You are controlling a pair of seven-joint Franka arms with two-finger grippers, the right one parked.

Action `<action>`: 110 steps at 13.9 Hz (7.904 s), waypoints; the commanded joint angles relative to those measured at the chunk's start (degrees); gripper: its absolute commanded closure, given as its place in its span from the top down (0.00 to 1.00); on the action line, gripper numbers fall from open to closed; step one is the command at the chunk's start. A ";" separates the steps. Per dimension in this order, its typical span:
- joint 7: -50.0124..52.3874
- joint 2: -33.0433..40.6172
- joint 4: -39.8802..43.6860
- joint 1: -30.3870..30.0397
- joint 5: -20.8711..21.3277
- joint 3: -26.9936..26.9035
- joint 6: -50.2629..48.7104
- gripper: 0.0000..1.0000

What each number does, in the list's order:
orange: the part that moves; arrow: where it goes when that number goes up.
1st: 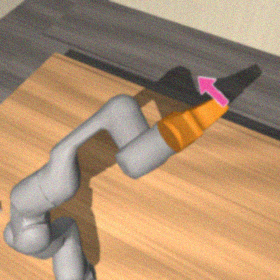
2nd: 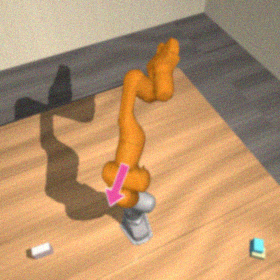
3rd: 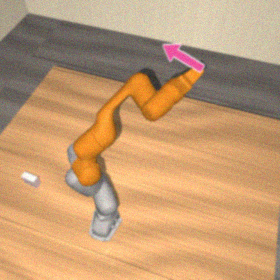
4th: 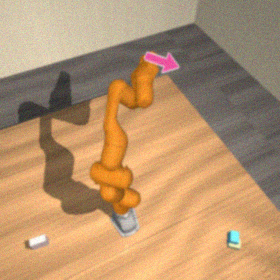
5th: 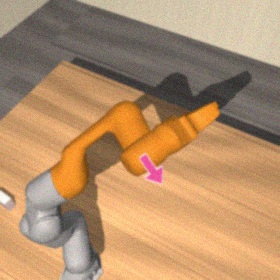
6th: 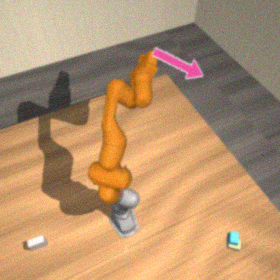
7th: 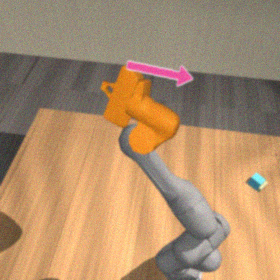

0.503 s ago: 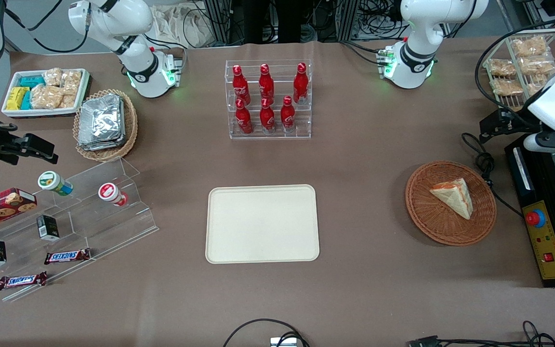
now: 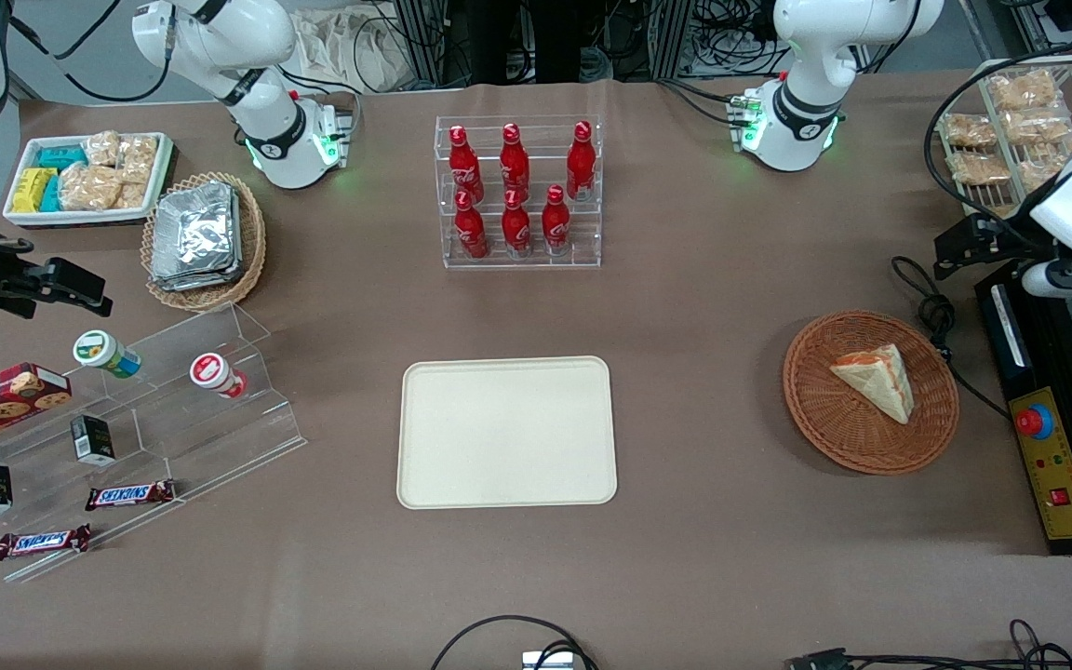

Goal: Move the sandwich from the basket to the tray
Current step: 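Move the left gripper over the wrapped sandwich in the wicker basket, then lower the left gripper and close it on the sandwich, then lift the sandwich out of the basket with the left gripper, then carry the held sandwich over the cream tray, then lower the sandwich onto the tray and open the left gripper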

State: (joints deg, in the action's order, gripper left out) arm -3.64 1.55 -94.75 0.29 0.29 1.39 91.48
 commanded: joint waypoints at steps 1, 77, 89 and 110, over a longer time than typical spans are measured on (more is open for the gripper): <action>2.40 -1.03 -0.95 -1.26 1.90 0.02 2.20 1.00; 37.47 -21.93 5.53 3.21 10.34 26.03 18.65 0.10; 50.40 -38.10 14.68 16.31 19.65 25.77 26.64 0.11; 50.49 -52.97 17.84 20.97 27.48 25.60 34.12 0.28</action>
State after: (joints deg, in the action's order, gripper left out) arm 46.02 -49.72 -79.74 20.10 26.69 27.33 126.15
